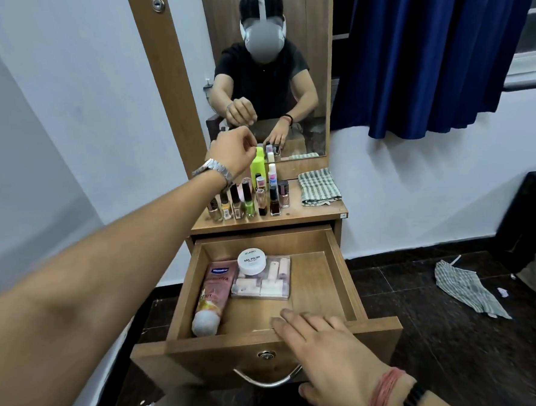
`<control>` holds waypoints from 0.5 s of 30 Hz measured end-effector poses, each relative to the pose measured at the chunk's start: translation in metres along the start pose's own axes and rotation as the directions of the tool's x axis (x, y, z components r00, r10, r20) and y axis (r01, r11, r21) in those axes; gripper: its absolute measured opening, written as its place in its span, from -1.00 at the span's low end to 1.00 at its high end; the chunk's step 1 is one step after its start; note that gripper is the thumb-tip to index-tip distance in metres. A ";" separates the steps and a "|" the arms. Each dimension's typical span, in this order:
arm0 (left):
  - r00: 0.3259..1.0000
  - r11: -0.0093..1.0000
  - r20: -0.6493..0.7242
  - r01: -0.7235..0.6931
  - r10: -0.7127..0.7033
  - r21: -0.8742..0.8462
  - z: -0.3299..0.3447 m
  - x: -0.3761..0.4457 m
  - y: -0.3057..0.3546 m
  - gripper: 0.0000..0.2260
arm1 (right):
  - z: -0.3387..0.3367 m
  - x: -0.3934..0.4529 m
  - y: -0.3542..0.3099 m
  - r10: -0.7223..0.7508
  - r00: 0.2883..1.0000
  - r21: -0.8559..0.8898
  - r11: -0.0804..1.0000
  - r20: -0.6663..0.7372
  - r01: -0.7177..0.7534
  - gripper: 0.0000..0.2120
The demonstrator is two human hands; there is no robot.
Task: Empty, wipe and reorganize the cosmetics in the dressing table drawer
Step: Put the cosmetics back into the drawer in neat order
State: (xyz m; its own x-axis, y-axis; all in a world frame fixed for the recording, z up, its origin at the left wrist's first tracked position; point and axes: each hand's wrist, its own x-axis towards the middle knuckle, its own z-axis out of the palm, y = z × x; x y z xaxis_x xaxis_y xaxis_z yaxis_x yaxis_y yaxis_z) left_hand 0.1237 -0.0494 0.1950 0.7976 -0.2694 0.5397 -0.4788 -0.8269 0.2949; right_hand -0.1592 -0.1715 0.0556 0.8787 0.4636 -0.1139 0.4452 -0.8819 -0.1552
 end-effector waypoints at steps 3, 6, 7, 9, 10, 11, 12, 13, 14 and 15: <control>0.993 0.997 0.103 0.059 -0.064 0.050 0.013 0.026 -0.005 -0.89 | -0.002 0.002 0.000 0.001 1.000 0.020 1.000 0.014 -0.001 -0.15; 0.971 0.989 0.211 0.094 -0.116 0.111 0.026 0.041 -0.010 -0.77 | -0.002 0.003 0.001 0.001 1.000 0.025 1.000 0.014 -0.002 -0.19; 0.962 0.987 0.242 0.103 -0.131 0.125 0.030 0.044 -0.010 -0.73 | -0.002 0.003 0.001 0.000 1.000 0.025 1.000 0.007 0.000 -0.23; 0.946 0.982 0.284 0.120 -0.157 0.144 0.038 0.048 -0.011 -0.67 | -0.001 0.004 0.001 0.005 1.000 0.037 0.999 -0.004 -0.005 -0.32; 0.942 0.981 0.293 0.127 -0.166 0.148 0.040 0.049 -0.011 -0.65 | 0.000 0.004 0.000 0.014 1.000 0.033 0.999 -0.006 -0.014 -0.35; 0.939 0.980 0.299 0.130 -0.170 0.148 0.043 0.050 -0.012 -0.63 | -0.001 0.004 0.000 0.023 1.000 0.021 1.000 -0.014 -0.022 -0.37; 0.938 0.981 0.302 0.130 -0.170 0.147 0.045 0.051 -0.012 -0.62 | 0.000 0.004 -0.001 0.030 0.999 -0.006 1.000 -0.018 -0.030 -0.37; 0.937 0.981 0.306 0.128 -0.169 0.148 0.046 0.051 -0.012 -0.61 | -0.001 0.003 -0.001 0.037 0.999 -0.025 0.999 -0.027 -0.038 -0.38; 0.936 0.981 0.310 0.125 -0.168 0.151 0.048 0.050 -0.012 -0.61 | -0.002 0.003 -0.002 0.042 0.998 -0.038 0.998 -0.048 -0.043 -0.37; 0.935 0.980 0.315 0.123 -0.166 0.154 0.048 0.050 -0.011 -0.61 | -0.003 0.001 -0.002 0.035 0.996 -0.030 0.999 -0.084 -0.038 -0.36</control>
State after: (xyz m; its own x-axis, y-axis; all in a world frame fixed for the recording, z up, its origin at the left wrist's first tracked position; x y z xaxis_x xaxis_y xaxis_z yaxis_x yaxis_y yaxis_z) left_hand 0.1868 -0.0775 0.1806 0.9403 -0.2697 0.2074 -0.3154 -0.9196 0.2341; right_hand -0.1585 -0.1692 0.0591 0.9051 0.4236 -0.0360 0.4167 -0.9008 -0.1218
